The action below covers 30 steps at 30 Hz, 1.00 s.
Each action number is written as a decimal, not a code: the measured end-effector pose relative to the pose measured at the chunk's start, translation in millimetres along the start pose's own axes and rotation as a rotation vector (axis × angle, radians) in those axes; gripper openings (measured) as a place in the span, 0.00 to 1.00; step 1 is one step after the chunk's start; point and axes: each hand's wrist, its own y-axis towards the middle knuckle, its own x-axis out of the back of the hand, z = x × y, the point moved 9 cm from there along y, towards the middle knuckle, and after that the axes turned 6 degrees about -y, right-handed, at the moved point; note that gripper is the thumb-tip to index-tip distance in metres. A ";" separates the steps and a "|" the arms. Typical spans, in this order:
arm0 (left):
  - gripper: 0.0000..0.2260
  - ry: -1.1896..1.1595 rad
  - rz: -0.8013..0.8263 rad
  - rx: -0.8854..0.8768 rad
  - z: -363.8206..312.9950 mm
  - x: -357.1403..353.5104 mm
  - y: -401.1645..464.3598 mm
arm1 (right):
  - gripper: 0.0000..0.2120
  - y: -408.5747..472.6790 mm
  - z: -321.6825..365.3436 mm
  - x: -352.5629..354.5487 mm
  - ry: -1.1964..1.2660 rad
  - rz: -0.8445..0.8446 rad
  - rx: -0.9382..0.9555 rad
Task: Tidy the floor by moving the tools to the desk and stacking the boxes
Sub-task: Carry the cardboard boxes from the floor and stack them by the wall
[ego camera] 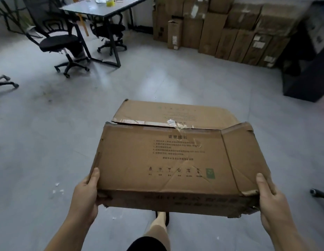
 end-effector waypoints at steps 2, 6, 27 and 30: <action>0.13 0.017 0.030 -0.006 -9.2 -32.5 23.5 | 0.20 24.8 6.0 -3.0 -0.006 -0.031 -0.021; 0.11 0.035 0.079 -0.023 -35.0 -105.7 78.6 | 0.26 81.7 26.0 -10.9 0.012 -0.124 -0.046; 0.13 0.156 0.326 -0.071 -139.1 -546.9 220.3 | 0.25 403.1 178.2 31.1 0.126 -0.335 -0.109; 0.13 0.147 0.326 -0.047 -147.5 -616.5 221.6 | 0.24 471.2 212.0 49.6 0.101 -0.324 -0.083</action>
